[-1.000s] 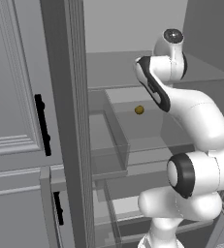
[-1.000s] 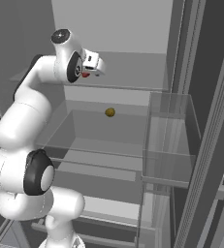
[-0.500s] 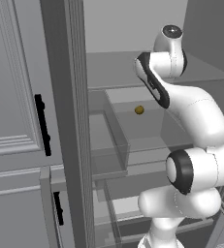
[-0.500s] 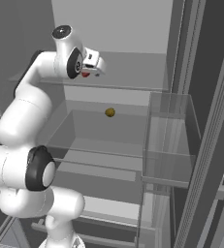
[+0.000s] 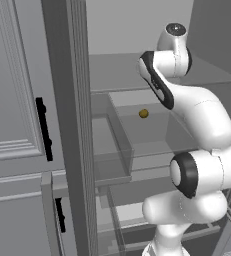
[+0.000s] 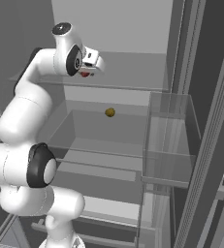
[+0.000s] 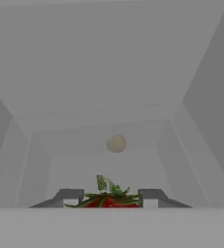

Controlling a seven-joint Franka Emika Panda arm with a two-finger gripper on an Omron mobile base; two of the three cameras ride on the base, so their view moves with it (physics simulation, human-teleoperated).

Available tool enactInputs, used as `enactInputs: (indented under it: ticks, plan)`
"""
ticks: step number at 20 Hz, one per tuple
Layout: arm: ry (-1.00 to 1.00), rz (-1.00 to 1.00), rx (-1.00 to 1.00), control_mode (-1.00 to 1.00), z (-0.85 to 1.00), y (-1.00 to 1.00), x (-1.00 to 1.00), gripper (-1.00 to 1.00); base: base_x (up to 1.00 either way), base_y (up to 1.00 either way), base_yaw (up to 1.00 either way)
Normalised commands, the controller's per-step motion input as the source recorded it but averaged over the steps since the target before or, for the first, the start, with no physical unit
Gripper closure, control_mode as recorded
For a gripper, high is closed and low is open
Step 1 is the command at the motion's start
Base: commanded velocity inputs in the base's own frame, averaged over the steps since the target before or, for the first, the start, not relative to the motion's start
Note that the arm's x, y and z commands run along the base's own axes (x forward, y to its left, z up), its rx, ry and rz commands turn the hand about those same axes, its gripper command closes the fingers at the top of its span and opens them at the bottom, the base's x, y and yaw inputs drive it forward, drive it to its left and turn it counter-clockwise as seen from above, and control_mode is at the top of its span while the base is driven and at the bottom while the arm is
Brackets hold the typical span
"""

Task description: Take the strawberry from the fridge and place it on top of the pancake, located on the dining counter.

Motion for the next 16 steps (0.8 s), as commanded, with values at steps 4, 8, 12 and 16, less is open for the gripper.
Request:
enactInputs:
  ticks: [4, 8, 12, 16]
  plan:
    - [-0.09, 0.0, 0.0, -1.0, -0.04, 0.0, -0.19, 1.0, 0.0, 0.0, 0.0]
    - [-0.11, 0.0, 0.05, -1.0, 0.02, -0.05, -0.66, 1.0, 0.0, 0.0, 0.0]
    - [-0.06, 0.01, 0.1, -1.0, 0.03, -0.18, -0.98, 1.0, 0.0, 0.0, 0.0]
    - [-0.08, 0.0, 0.08, -1.0, 0.0, -0.12, -1.0, 1.0, 0.0, 0.0, 0.0]
